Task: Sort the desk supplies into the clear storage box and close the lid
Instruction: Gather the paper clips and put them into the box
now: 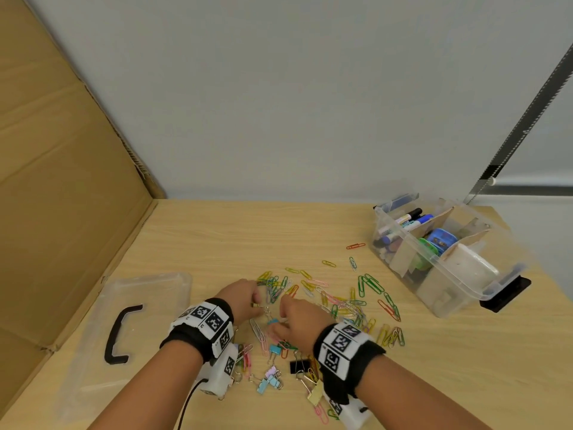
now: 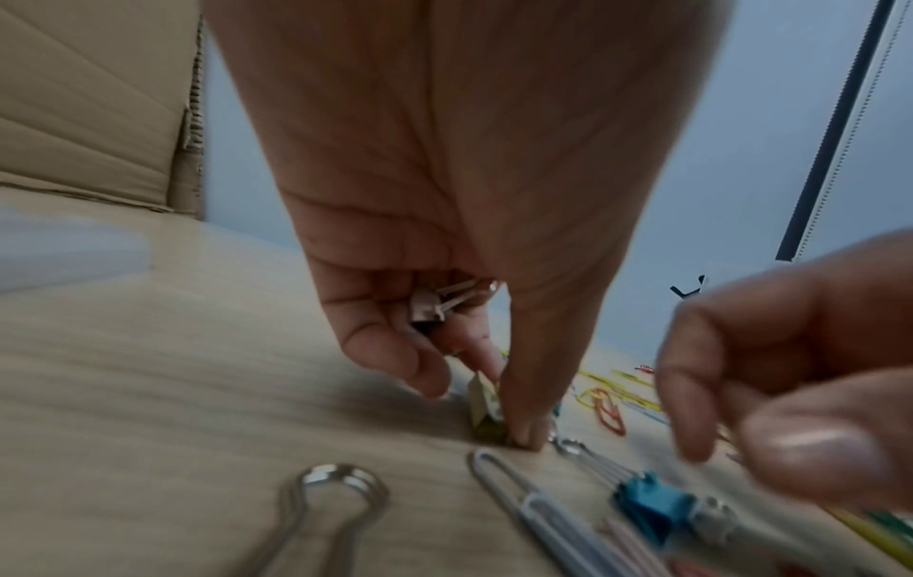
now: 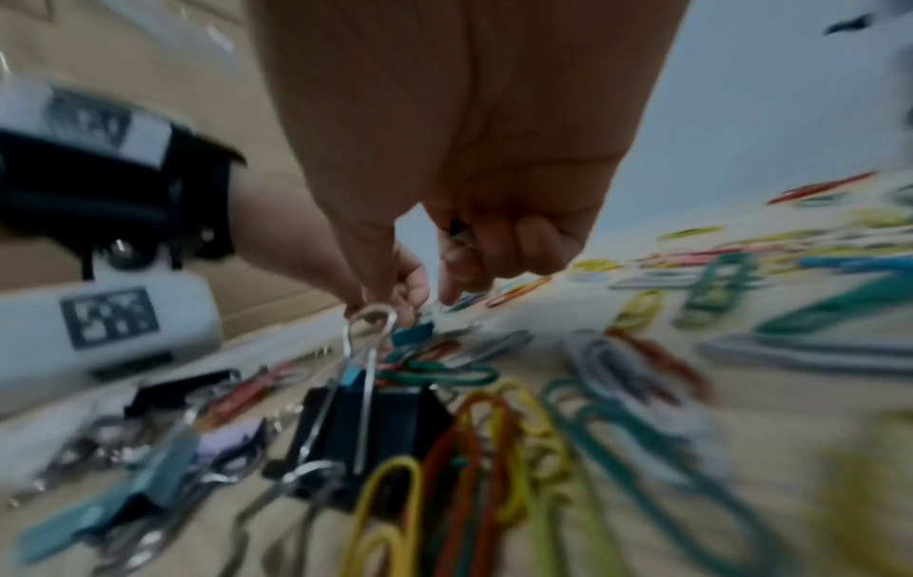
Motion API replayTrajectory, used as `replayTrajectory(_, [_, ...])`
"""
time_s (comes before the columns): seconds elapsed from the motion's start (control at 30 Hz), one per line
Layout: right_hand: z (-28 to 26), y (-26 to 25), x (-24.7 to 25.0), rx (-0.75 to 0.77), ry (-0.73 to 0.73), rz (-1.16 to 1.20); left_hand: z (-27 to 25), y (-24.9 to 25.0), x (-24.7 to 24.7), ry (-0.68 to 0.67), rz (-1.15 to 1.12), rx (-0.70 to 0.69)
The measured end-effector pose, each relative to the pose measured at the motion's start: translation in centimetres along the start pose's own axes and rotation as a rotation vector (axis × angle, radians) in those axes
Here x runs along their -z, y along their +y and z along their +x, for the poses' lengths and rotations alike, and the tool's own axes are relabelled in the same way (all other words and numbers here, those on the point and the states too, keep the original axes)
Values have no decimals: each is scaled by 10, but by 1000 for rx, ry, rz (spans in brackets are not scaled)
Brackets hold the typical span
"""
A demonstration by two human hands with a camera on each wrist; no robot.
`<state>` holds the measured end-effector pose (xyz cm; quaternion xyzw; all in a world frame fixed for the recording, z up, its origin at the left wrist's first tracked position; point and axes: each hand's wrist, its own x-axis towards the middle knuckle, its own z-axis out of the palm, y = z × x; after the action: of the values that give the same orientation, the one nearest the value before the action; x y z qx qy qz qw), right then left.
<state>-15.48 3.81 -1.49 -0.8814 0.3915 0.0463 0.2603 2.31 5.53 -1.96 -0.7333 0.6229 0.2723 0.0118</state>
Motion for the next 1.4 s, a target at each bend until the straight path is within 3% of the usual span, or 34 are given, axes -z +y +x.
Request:
replayTrajectory(0.2, [21, -11, -8, -89, -47, -123, -4, 4, 0, -11, -1, 18])
replayTrajectory(0.3, [16, -7, 0, -87, -73, 15, -6, 8, -2, -20, 43, 48])
replayTrajectory(0.4, [-1, 3, 18, -92, -69, 514, -7, 11, -3, -12, 93, 66])
replayTrajectory(0.47, [-15, 14, 29, -152, -114, 1075, -8, 13, -5, -12, 146, 59])
replayTrajectory(0.53, [-28, 29, 38, -105, -125, 1543, -8, 16, -9, -2, 198, 54])
replayTrajectory(0.63, [-48, 45, 57, -55, 61, 1744, -9, 20, -13, 11, 217, 77])
replayTrajectory(0.7, [-65, 55, 81, -67, 259, 1694, -9, 20, -13, 9, 191, 93])
replayTrajectory(0.77, [-85, 76, 110, -91, 551, 1485, -11, 19, -11, 14, 124, 94])
replayTrajectory(0.87, [-118, 117, 154, -102, 1025, 863, -15, 16, -9, 49, -14, 77])
replayTrajectory(0.93, [-132, 150, 174, -167, 1173, 566, -18, 21, -8, 92, -99, 51])
replayTrajectory(1.0, [-132, 185, 183, -301, 1155, 423, -21, 34, -6, 116, -210, 13])
replayTrajectory(1.07, [-120, 218, 183, -375, 1025, 327, -24, 53, -5, 119, -302, -25])
replayTrajectory(1.17, [-105, 249, 174, -515, 594, 116, -29, 86, -3, 93, -428, -57])
replayTrajectory(1.2, [-106, 255, 172, -546, 518, 34, -31, 98, -3, 75, -475, -66])
replayTrajectory(1.23, [-110, 259, 170, -537, 530, -26, -34, 111, -2, 55, -513, -79])
replayTrajectory(1.33, [-127, 265, 154, -459, 891, -19, -41, 159, 3, 46, -515, -178])
replayTrajectory(1.4, [-134, 271, 134, -467, 978, 9, -41, 197, 11, 72, -458, -279])
